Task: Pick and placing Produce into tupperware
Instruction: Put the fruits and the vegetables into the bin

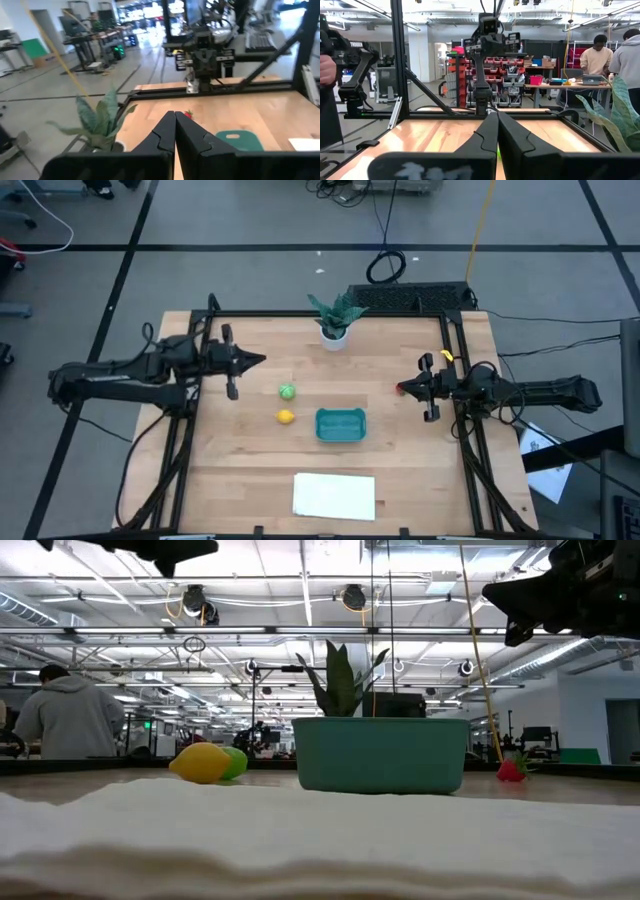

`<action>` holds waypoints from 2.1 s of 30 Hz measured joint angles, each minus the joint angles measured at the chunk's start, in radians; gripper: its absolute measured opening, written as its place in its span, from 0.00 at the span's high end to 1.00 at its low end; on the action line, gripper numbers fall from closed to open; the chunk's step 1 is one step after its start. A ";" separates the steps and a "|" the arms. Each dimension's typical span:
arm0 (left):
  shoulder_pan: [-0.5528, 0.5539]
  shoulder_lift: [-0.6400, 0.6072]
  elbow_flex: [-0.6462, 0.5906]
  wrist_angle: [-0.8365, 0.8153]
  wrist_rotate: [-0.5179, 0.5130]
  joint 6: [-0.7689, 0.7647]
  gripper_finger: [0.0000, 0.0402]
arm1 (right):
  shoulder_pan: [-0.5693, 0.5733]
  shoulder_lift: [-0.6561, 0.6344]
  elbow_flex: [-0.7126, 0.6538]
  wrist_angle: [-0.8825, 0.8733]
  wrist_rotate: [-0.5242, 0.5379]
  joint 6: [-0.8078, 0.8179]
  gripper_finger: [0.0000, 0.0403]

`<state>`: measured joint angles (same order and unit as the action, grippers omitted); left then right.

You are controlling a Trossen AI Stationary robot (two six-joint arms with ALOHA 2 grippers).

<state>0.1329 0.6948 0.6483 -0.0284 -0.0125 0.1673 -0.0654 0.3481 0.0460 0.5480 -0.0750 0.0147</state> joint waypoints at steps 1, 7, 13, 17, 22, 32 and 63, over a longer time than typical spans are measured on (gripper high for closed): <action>0.011 0.017 0.014 0.000 0.022 0.003 0.98 | 0.000 0.000 0.000 0.000 0.000 0.000 1.00; 0.103 0.107 0.081 -0.001 0.156 0.022 0.98 | 0.000 0.000 0.000 0.001 0.000 0.000 1.00; 0.217 0.200 0.129 0.001 0.322 0.011 0.98 | 0.000 0.000 0.000 0.001 0.000 0.000 1.00; 0.267 0.249 0.145 0.034 0.380 -0.008 0.98 | 0.000 0.000 0.000 0.001 0.000 0.000 1.00; 0.302 0.280 0.145 0.108 0.405 -0.043 0.98 | 0.000 0.000 0.000 0.001 0.000 0.000 1.00; 0.368 0.327 0.153 0.203 0.506 -0.069 0.98 | 0.000 0.000 0.000 0.001 0.000 0.000 1.00; 0.428 0.735 0.784 -0.695 0.623 0.162 0.98 | 0.000 0.000 0.000 -0.029 0.003 0.000 1.00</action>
<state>0.5614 1.4293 1.4324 -0.7234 0.6101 0.3295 -0.0655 0.3481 0.0463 0.5190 -0.0719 0.0148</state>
